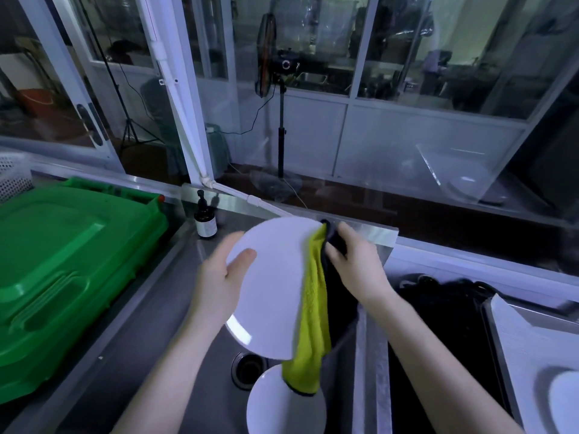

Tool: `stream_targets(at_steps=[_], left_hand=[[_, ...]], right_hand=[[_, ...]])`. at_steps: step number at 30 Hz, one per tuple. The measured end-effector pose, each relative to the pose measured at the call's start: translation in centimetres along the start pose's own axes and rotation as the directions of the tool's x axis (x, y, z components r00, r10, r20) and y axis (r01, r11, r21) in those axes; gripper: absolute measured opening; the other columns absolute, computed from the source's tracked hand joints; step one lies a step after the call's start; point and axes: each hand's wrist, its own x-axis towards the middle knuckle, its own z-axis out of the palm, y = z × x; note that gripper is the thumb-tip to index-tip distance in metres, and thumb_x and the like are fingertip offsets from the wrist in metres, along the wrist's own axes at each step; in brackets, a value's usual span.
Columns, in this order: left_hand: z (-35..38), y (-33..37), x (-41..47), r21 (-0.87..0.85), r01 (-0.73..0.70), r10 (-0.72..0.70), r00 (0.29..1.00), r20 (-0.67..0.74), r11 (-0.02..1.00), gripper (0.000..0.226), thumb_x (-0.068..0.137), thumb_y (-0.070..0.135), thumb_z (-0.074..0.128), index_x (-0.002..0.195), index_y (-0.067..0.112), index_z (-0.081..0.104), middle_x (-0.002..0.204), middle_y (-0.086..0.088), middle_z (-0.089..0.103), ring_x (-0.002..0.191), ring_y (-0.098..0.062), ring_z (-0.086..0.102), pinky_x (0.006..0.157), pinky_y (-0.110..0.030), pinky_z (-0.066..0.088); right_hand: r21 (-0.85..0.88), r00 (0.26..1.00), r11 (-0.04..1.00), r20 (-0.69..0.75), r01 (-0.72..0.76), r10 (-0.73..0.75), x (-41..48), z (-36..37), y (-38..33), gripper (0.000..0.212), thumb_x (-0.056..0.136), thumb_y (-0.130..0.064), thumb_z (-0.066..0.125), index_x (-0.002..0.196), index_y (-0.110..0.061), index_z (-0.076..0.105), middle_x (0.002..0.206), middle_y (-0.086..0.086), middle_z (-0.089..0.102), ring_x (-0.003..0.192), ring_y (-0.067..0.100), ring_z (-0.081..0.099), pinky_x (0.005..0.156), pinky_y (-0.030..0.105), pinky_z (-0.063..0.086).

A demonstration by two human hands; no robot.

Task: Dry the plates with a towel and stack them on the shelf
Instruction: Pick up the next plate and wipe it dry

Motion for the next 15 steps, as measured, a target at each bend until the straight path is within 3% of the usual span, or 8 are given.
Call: stream_targets(at_steps=[2,4,7,11,15], left_hand=[[0.0,0.8,0.4,0.113,-0.081,0.07,0.992,0.106,0.99,0.024,0.098,0.02,0.063,0.108,0.041,0.064,0.096,0.038,0.066,0.088,0.012,0.059,0.072,-0.002,0.042],[0.2,1.1,0.3,0.117,-0.112,0.101,0.99,0.103,0.987,0.021,0.097,0.018,0.064,0.107,0.037,0.066,0.098,0.035,0.066,0.089,0.011,0.059,0.073,-0.003,0.041],[0.0,0.9,0.0,-0.034,-0.064,0.063,0.997,-0.033,0.997,0.027,0.097,0.015,0.063,0.102,0.041,0.069,0.098,0.032,0.069,0.092,0.014,0.06,0.074,-0.003,0.042],[-0.4,0.6,-0.1,-0.239,0.032,-0.082,0.975,-0.204,0.971,0.029,0.098,0.018,0.058,0.098,0.045,0.07,0.094,0.019,0.073,0.088,-0.003,0.066,0.073,-0.027,0.052],[-0.9,0.6,0.6,-0.132,0.048,-0.06,0.994,-0.086,0.99,0.025,0.101,0.023,0.056,0.106,0.045,0.066,0.101,0.02,0.072,0.093,-0.003,0.067,0.074,-0.029,0.049]], right_hand=[[-0.216,0.979,0.959,0.131,0.184,-0.158,1.2,-0.2,-1.3,0.019,0.089,-0.03,0.063,0.1,-0.016,0.057,0.087,0.013,0.069,0.087,0.04,0.063,0.065,0.039,0.043],[-0.31,0.961,0.912,0.148,0.269,-0.233,1.7,-0.1,-1.9,0.021,0.089,-0.037,0.061,0.102,-0.021,0.058,0.089,0.012,0.07,0.087,0.041,0.063,0.063,0.038,0.036],[-0.143,0.986,0.976,0.004,0.166,-0.167,1.0,0.0,-0.8,0.011,0.092,-0.028,0.059,0.092,-0.018,0.054,0.079,0.007,0.067,0.081,0.034,0.06,0.063,0.036,0.036],[0.164,0.991,0.982,-0.079,-0.09,0.104,-2.0,0.9,2.0,0.03,0.093,-0.007,0.056,0.071,-0.016,0.039,0.059,-0.008,0.048,0.06,0.011,0.042,0.06,0.029,0.029],[0.242,0.99,0.963,-0.046,-0.118,0.133,-2.8,1.0,2.6,0.031,0.092,0.0,0.056,0.07,-0.021,0.048,0.064,-0.013,0.057,0.061,-0.006,0.049,0.06,0.012,0.038]])
